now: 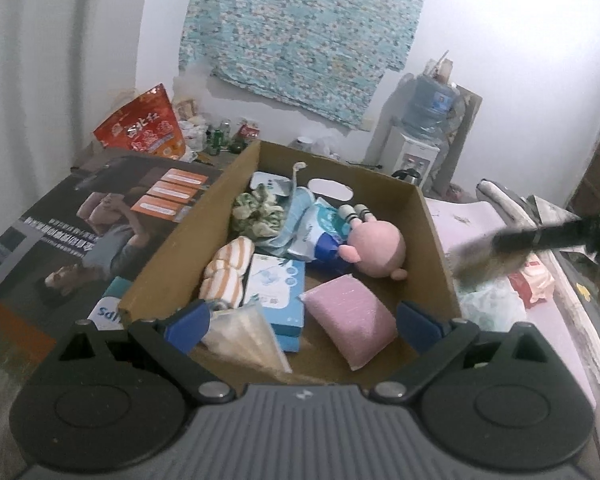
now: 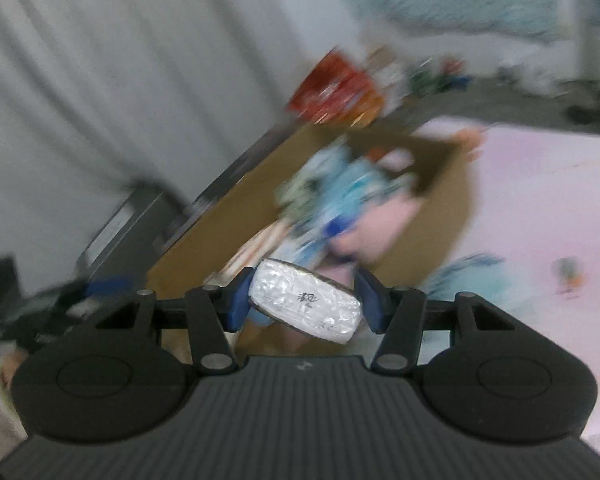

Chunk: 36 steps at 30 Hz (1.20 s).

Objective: Organize soft objects
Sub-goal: 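Carry the gold packet into the cardboard box and open the right gripper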

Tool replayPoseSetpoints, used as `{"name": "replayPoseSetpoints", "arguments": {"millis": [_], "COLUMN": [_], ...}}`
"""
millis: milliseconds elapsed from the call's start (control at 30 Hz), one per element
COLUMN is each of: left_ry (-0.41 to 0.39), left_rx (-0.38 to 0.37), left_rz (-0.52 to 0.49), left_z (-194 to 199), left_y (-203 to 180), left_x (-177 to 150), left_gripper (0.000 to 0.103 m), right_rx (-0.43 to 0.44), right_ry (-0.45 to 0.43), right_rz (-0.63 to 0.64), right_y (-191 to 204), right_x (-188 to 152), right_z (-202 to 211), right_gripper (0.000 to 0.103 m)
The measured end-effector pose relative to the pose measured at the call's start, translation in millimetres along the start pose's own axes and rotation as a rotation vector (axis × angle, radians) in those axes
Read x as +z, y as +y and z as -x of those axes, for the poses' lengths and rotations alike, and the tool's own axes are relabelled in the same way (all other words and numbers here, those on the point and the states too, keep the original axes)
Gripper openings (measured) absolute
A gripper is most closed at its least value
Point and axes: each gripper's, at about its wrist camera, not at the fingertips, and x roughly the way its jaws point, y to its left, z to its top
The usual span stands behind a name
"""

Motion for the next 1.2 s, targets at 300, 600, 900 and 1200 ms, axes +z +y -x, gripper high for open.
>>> {"name": "replayPoseSetpoints", "arguments": {"millis": [300,600,900,1200], "left_ry": [0.001,0.005,0.009,0.002], "left_rx": [0.036,0.047,0.045,0.035], "left_rz": [0.071,0.121,0.121,0.107], "left_z": [4.3,0.4,0.0,2.5], "left_y": [33.3,52.3,54.3,47.7], "left_x": [-4.0,-7.4,-11.8,-15.3], "left_gripper": [0.100,0.100,0.100,0.100], "right_rx": [0.004,-0.065,-0.092,-0.106], "right_ry": [0.252,0.247,0.285,0.196], "right_rz": [0.174,0.223,0.217,0.172], "right_y": [64.7,65.2,62.5,57.2], "right_x": [-16.3,-3.2,-9.4,-5.0], "right_z": [-103.1,-135.4,-140.9,-111.5], "right_gripper": [0.053,0.055,0.069,0.069]}}
